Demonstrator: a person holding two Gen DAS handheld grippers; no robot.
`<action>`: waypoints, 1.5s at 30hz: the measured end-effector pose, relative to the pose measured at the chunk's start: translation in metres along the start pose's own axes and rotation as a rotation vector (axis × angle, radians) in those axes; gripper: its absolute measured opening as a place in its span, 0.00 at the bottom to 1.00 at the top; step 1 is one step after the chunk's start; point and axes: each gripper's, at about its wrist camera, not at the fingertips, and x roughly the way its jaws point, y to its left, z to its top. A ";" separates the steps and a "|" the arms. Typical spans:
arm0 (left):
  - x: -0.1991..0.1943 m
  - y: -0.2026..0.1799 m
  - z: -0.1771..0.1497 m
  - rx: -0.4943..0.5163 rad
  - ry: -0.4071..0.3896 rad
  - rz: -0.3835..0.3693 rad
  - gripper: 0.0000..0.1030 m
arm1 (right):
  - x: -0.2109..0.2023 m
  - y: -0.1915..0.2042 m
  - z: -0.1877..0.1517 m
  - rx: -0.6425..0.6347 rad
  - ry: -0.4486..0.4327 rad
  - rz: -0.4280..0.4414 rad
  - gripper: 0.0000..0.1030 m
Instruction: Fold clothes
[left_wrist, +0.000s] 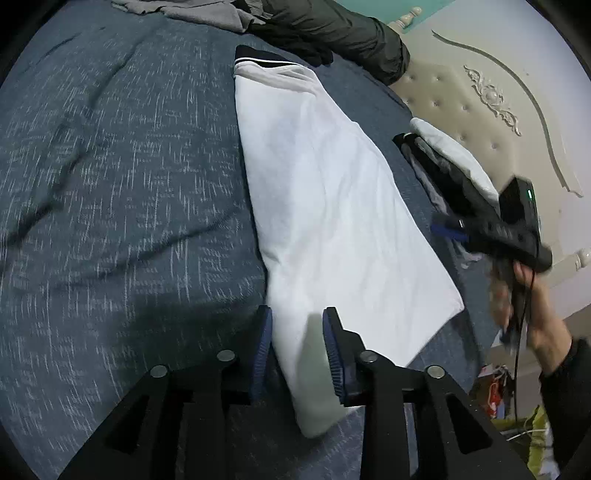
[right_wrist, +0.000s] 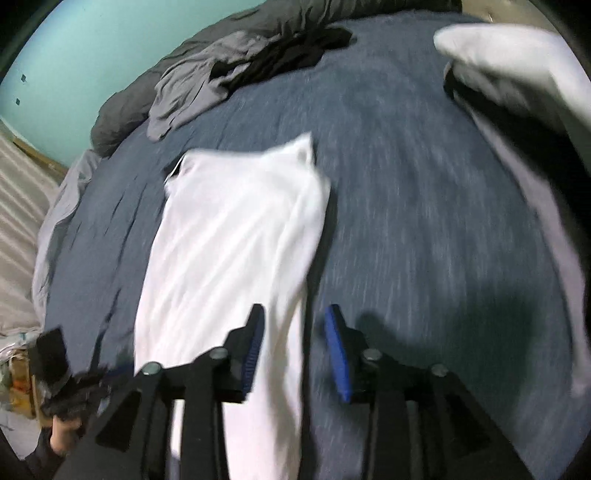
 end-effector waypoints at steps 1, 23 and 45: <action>0.000 -0.001 -0.001 -0.006 0.000 0.000 0.31 | -0.004 0.000 -0.010 0.004 0.011 0.011 0.47; 0.006 -0.009 -0.028 -0.059 0.020 0.097 0.32 | -0.002 -0.010 -0.077 0.103 0.109 0.052 0.48; 0.030 -0.009 -0.030 -0.181 0.023 -0.008 0.30 | 0.009 0.000 -0.080 0.065 0.156 0.058 0.48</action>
